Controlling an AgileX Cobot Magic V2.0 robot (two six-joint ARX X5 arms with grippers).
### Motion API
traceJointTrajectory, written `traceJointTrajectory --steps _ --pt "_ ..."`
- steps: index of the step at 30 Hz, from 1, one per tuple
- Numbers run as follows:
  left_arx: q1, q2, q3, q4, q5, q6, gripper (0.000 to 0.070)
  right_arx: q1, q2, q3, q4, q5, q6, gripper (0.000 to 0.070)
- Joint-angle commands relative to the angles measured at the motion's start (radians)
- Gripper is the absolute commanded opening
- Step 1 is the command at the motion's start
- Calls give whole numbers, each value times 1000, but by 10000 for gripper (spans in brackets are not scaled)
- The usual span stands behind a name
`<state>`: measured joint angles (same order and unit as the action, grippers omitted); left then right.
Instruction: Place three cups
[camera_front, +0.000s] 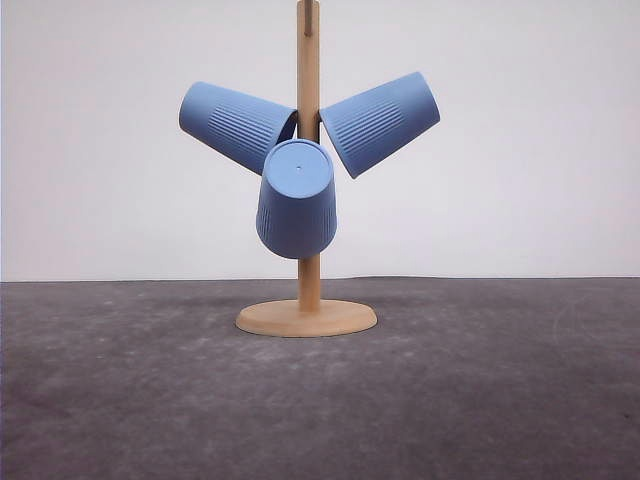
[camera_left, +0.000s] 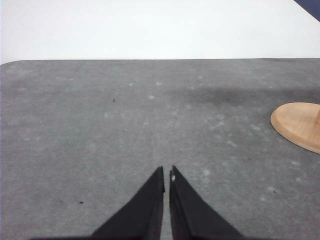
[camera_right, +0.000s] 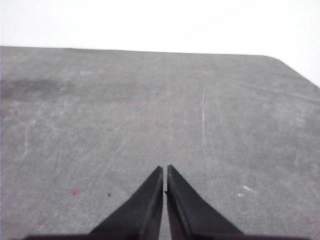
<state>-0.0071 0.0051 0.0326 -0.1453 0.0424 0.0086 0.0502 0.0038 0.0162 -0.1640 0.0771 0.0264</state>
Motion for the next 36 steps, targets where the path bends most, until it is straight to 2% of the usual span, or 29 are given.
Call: traceJointTrajectory --steps 1,36 --pt "0 -2 -19 11 -2 6 0 -1 0 -4 -4 1 24 7" --pt "0 -2 -19 11 -2 6 0 0 0 -4 7 2 33 7"
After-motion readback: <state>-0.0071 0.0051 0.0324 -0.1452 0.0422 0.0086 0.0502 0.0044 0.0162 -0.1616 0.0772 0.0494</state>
